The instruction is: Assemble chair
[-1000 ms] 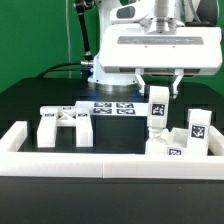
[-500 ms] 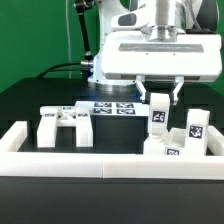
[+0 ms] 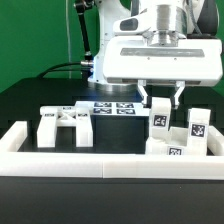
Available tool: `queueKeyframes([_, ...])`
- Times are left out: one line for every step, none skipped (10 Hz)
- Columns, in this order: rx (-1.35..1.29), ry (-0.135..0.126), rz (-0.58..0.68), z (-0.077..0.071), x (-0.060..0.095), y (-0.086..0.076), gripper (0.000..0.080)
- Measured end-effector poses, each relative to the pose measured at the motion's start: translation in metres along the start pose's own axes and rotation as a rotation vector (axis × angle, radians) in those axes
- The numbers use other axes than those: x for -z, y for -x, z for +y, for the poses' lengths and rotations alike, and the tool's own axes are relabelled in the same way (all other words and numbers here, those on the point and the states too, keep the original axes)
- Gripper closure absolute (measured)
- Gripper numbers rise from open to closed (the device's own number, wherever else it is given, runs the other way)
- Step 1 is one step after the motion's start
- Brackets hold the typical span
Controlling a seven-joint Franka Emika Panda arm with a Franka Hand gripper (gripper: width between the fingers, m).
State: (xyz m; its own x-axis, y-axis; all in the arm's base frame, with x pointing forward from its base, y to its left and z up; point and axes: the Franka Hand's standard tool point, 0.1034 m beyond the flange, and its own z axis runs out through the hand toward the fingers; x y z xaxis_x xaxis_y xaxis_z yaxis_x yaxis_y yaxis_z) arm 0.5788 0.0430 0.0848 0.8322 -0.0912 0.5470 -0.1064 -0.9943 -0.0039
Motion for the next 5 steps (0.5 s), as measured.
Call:
queueKeyframes([0.001, 0.000, 0.003, -0.0004, -0.0001, -0.0001, 0.0509])
queueKeyframes([0.001, 0.000, -0.007, -0.0004, -0.0004, -0.0001, 0.0509])
queueKeyframes([0.003, 0.000, -0.016, -0.0003, -0.0013, 0.0020, 0.0509])
queueKeyframes([0.006, 0.000, -0.016, -0.0003, -0.0013, 0.0020, 0.0326])
queueKeyframes([0.009, 0.000, -0.017, -0.0002, -0.0014, 0.0021, 0.0206])
